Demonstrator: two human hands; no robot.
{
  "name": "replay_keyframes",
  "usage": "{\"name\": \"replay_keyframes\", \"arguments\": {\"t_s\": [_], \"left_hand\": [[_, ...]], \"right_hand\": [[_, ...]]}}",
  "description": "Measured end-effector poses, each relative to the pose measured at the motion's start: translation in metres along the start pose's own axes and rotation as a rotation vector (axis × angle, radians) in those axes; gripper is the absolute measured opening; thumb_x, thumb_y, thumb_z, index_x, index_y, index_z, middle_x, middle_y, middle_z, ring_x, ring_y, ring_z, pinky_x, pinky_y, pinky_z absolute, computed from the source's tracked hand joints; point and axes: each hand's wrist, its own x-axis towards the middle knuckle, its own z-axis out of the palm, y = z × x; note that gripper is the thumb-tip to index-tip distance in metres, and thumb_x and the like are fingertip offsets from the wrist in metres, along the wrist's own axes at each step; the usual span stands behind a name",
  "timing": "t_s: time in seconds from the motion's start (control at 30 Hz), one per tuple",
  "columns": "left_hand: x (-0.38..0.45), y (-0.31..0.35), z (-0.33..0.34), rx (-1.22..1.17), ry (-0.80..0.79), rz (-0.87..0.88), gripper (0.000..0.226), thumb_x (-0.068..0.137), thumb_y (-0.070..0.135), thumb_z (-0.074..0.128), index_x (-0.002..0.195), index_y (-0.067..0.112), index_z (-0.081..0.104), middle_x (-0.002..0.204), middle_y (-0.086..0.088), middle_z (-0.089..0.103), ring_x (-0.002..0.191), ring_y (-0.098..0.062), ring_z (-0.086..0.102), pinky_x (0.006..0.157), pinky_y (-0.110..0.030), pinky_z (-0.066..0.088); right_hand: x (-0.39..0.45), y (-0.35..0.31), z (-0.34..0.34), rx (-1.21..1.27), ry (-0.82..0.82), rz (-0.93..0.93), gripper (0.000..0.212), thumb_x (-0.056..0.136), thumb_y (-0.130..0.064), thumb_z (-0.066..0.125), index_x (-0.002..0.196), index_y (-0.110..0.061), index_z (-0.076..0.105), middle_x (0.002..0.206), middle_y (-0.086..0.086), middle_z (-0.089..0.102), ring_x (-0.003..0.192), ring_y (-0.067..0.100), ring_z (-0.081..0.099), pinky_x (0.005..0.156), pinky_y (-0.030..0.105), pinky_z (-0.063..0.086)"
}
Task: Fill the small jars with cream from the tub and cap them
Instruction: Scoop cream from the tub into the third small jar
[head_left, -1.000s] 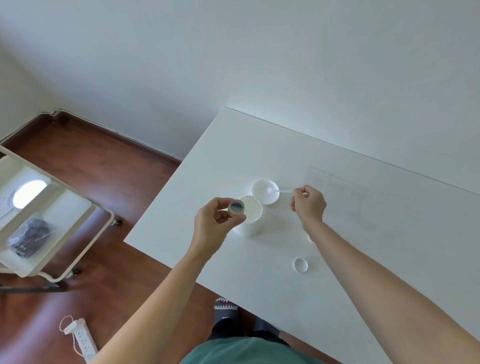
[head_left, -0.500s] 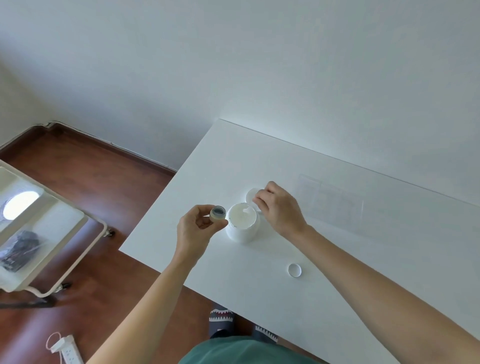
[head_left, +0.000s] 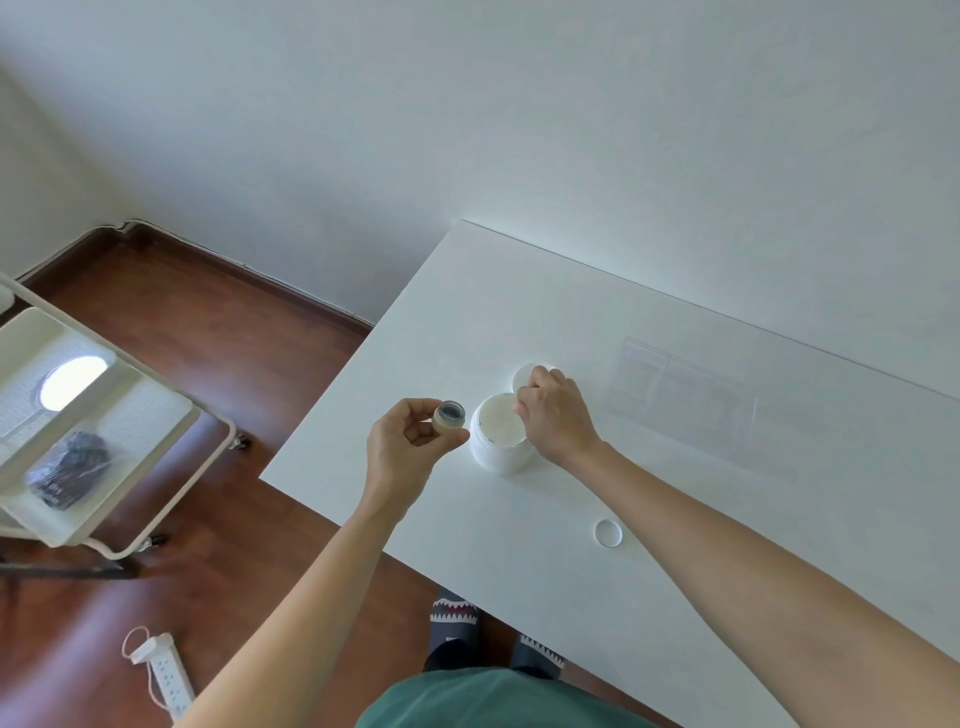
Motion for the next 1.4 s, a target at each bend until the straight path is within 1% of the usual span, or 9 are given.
{"name": "replay_keyframes", "arguments": {"t_s": [0.27, 0.43, 0.57, 0.7, 0.77, 0.83, 1.07, 1.27, 1.4], "left_hand": [[0.004, -0.002, 0.0, 0.009, -0.009, 0.003, 0.035, 0.071, 0.005, 0.087, 0.099, 0.016, 0.069, 0.091, 0.007, 0.078, 0.081, -0.009, 0.074, 0.073, -0.017, 0.056], [0.006, -0.001, 0.002, 0.018, -0.016, 0.007, 0.035, 0.071, 0.003, 0.087, 0.098, 0.016, 0.069, 0.089, 0.007, 0.078, 0.078, -0.007, 0.072, 0.071, -0.016, 0.054], [0.008, -0.002, 0.004, 0.036, -0.025, 0.007, 0.035, 0.072, 0.002, 0.086, 0.099, 0.016, 0.069, 0.088, 0.008, 0.078, 0.077, -0.006, 0.072, 0.07, -0.016, 0.054], [0.009, -0.002, 0.008, 0.074, -0.027, 0.011, 0.035, 0.071, 0.003, 0.087, 0.097, 0.02, 0.07, 0.087, 0.009, 0.078, 0.077, -0.007, 0.073, 0.07, -0.016, 0.055], [0.01, -0.002, 0.012, 0.105, -0.022, 0.009, 0.035, 0.07, 0.004, 0.087, 0.095, 0.022, 0.07, 0.086, 0.008, 0.077, 0.078, -0.009, 0.073, 0.07, -0.017, 0.056], [0.012, -0.002, 0.016, 0.138, -0.018, 0.008, 0.036, 0.069, 0.004, 0.087, 0.094, 0.022, 0.069, 0.085, 0.007, 0.077, 0.077, -0.009, 0.073, 0.068, -0.018, 0.055], [0.015, 0.002, 0.036, 0.186, -0.021, -0.003, 0.035, 0.067, 0.005, 0.088, 0.09, 0.022, 0.069, 0.08, 0.008, 0.076, 0.07, -0.004, 0.071, 0.061, -0.013, 0.051], [0.019, 0.009, 0.048, 0.192, -0.027, 0.002, 0.036, 0.067, 0.005, 0.087, 0.095, 0.019, 0.069, 0.079, 0.005, 0.075, 0.067, -0.001, 0.069, 0.058, -0.011, 0.049], [0.019, 0.012, 0.053, 0.199, -0.02, 0.012, 0.037, 0.066, 0.005, 0.087, 0.096, 0.018, 0.069, 0.079, 0.005, 0.075, 0.065, 0.0, 0.068, 0.057, -0.011, 0.048]], "right_hand": [[0.001, -0.003, -0.011, 0.081, -0.038, 0.147, 0.027, 0.096, -0.021, 0.047, 0.083, -0.006, 0.066, 0.094, 0.009, 0.055, 0.088, 0.027, 0.049, 0.073, 0.028, 0.031], [-0.001, 0.005, -0.019, 0.26, -0.036, 0.286, 0.029, 0.093, -0.02, 0.055, 0.075, 0.001, 0.063, 0.084, 0.012, 0.052, 0.083, 0.03, 0.052, 0.074, 0.038, 0.045], [-0.006, 0.013, -0.024, 0.441, -0.01, 0.416, 0.03, 0.091, -0.019, 0.058, 0.075, 0.006, 0.065, 0.064, 0.006, 0.048, 0.068, 0.022, 0.045, 0.057, 0.029, 0.035], [-0.011, 0.019, -0.03, 0.615, 0.022, 0.528, 0.027, 0.091, -0.019, 0.06, 0.079, 0.003, 0.069, 0.068, 0.013, 0.062, 0.067, 0.019, 0.051, 0.062, 0.026, 0.039], [-0.012, 0.022, -0.035, 0.668, 0.048, 0.557, 0.024, 0.091, -0.02, 0.06, 0.08, -0.001, 0.071, 0.061, 0.0, 0.058, 0.06, 0.014, 0.05, 0.056, 0.022, 0.038], [-0.012, 0.024, -0.042, 0.696, 0.082, 0.571, 0.025, 0.09, -0.021, 0.061, 0.078, -0.002, 0.072, 0.052, -0.01, 0.051, 0.05, 0.006, 0.045, 0.05, 0.019, 0.034], [-0.01, 0.019, -0.071, 0.728, 0.15, 0.504, 0.022, 0.089, -0.024, 0.063, 0.072, -0.013, 0.072, 0.051, -0.007, 0.046, 0.042, 0.004, 0.038, 0.044, 0.011, 0.03], [-0.008, 0.009, -0.086, 0.595, 0.161, 0.421, 0.025, 0.089, -0.023, 0.062, 0.078, -0.002, 0.071, 0.073, 0.018, 0.064, 0.067, 0.021, 0.053, 0.064, 0.027, 0.039], [-0.007, 0.007, -0.09, 0.542, 0.158, 0.403, 0.026, 0.09, -0.023, 0.061, 0.078, -0.001, 0.07, 0.078, 0.015, 0.066, 0.084, 0.026, 0.059, 0.07, 0.03, 0.042]]}}
